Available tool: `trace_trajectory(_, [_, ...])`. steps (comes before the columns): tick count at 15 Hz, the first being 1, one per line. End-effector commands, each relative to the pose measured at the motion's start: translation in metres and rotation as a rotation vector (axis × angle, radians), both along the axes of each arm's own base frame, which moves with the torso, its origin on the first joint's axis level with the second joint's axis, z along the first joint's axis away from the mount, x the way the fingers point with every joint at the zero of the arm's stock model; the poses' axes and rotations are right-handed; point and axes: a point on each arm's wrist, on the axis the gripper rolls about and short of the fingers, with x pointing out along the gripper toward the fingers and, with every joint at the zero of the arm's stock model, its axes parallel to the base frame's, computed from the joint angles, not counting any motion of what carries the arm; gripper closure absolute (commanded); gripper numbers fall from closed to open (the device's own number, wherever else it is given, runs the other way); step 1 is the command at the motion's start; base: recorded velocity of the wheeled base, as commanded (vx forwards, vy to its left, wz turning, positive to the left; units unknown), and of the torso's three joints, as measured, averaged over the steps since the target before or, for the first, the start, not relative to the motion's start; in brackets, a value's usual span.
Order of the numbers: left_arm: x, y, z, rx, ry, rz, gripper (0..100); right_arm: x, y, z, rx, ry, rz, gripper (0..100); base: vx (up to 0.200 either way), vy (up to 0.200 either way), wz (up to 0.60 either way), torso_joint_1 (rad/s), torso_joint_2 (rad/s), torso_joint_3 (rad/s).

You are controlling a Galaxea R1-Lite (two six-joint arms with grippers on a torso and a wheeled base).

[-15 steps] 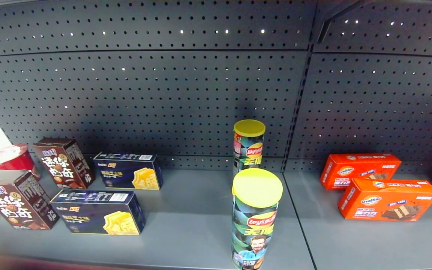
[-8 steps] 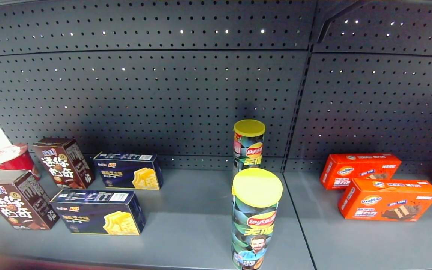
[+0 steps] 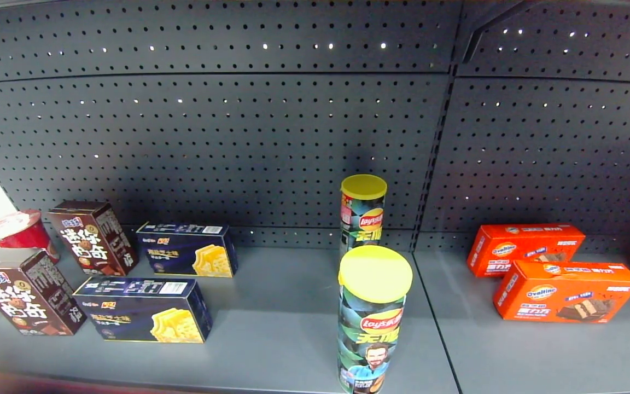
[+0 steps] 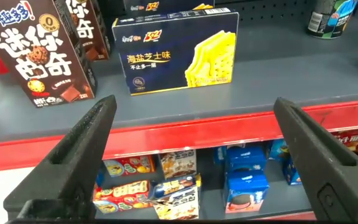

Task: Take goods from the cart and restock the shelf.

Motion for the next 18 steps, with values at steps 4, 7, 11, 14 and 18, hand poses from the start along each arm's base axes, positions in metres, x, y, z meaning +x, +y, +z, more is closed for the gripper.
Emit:
trace_trajectory(4, [0.0002, -0.0001, 0.0001, -0.006, 0.004, -0.005, 0, 0.0002, 0.0, 0.0, -0.002, 0.001, -0.001, 0, 0.0, 0.0, 0.0, 0.0, 0.0, 0.0])
trace_trajectory(7, [0.0002, -0.0004, -0.0001, -0.006, 0.005, -0.019, 0, 0.0002, 0.0, 0.0, 0.001, 0.001, 0.001, 0, 0.0, 0.0, 0.0, 0.0, 0.0, 0.0])
trace_trajectory(11, [0.0001, -0.0011, -0.0001, -0.008, 0.006, -0.05, 0, 0.0002, 0.0001, -0.0002, 0.004, 0.003, 0.006, 0, 0.0, 0.0, 0.0, 0.0, 0.0, 0.0])
trace_trajectory(14, [0.0, -0.0011, 0.0004, -0.036, 0.008, -0.049, 0, 0.0002, 0.0002, -0.0003, 0.007, 0.004, 0.007, 0, 0.0, 0.0, -0.2, 0.001, 0.0, 0.002])
trace_trajectory(18, [0.0, -0.0011, 0.0004, -0.036, 0.008, -0.049, 0, 0.0002, 0.0002, -0.0003, 0.007, 0.004, 0.009, 0, 0.0, 0.0, 0.0, 0.0, 0.0, 0.0])
